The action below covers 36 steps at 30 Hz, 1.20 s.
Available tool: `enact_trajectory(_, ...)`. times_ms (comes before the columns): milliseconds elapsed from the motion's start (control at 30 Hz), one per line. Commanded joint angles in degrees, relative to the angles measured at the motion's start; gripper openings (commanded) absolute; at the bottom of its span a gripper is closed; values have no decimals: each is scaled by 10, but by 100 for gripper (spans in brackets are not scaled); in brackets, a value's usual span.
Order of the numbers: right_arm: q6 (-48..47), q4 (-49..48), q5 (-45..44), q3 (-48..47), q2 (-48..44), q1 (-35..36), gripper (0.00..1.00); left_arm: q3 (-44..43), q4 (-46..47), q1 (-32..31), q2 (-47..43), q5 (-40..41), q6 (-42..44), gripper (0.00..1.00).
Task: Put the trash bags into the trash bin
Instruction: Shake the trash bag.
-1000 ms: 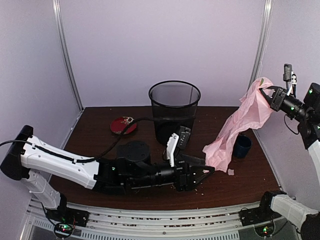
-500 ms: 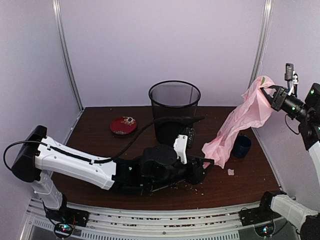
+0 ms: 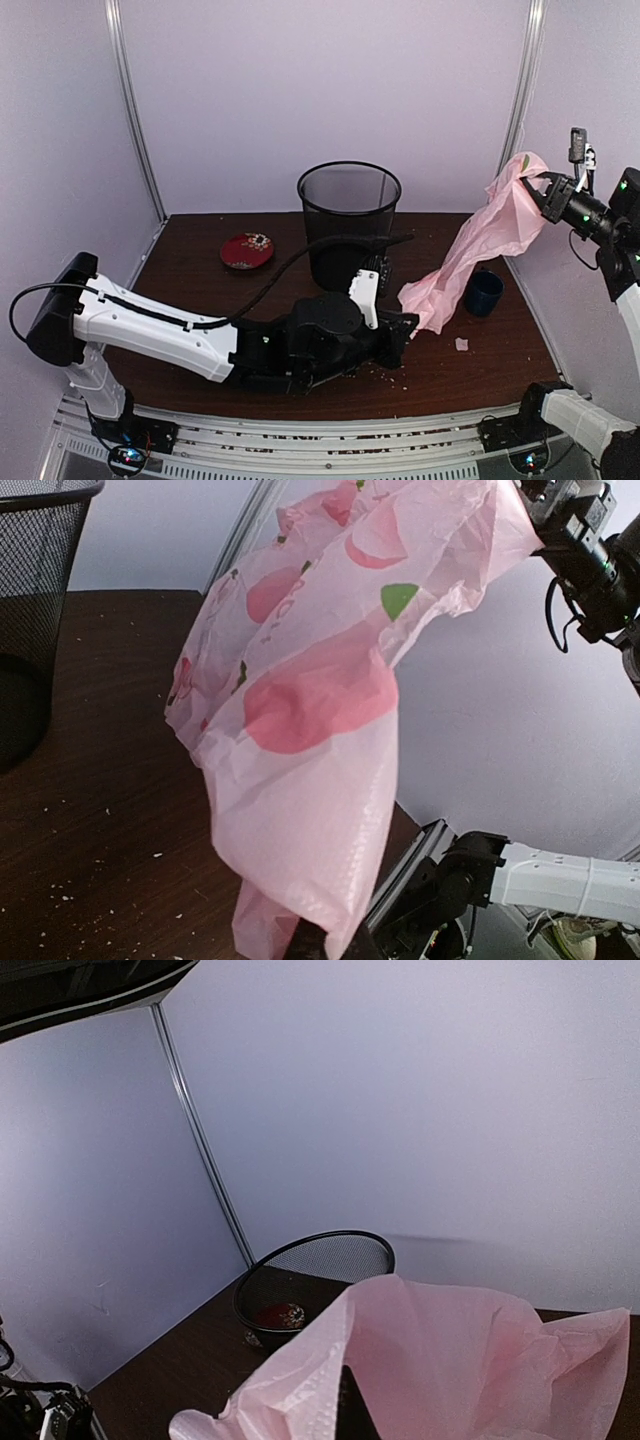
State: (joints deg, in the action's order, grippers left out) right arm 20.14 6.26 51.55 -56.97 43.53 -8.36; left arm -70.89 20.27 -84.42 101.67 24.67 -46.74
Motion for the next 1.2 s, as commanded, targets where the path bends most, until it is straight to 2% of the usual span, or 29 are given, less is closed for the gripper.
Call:
enact_trajectory(0,-3,10,-4,8,-5,4,0,0,24,-3,-34,29,70,0)
enact_trajectory(100,-36,80,2,-1,-7,4,0,-5,28,1,-39,-1,128,0)
enact_trajectory(200,-120,216,14,-29,-4,5,0,6,24,-1,-74,-18,197,0)
enact_trajectory(267,-172,314,23,-46,-1,5,0,23,32,-3,-117,-2,250,0)
enact_trajectory(333,-195,348,22,-52,-4,5,0,17,17,3,-145,22,289,0)
enact_trajectory(400,-167,336,-1,-41,-9,5,0,-15,-22,32,-147,-13,296,0)
enact_trajectory(500,-116,313,-81,-26,20,4,0,-78,-88,96,-105,-101,260,0)
enact_trajectory(633,-113,295,-141,-45,144,-4,0,-190,-156,167,32,-234,228,0)
enact_trajectory(733,-99,254,-111,-104,256,-9,0,-362,-244,205,173,-308,242,0)
enact_trajectory(900,-53,97,-81,-272,379,-3,0,-725,-332,255,348,-308,309,0)
enact_trajectory(967,-51,98,-53,-378,417,-3,0,-797,-307,273,356,-316,308,0)
enact_trajectory(1100,-42,63,-19,-530,380,-2,0,-720,-145,263,230,-331,371,0)
enact_trajectory(1167,-46,12,-8,-562,323,-2,0,-710,-112,227,169,-311,459,0)
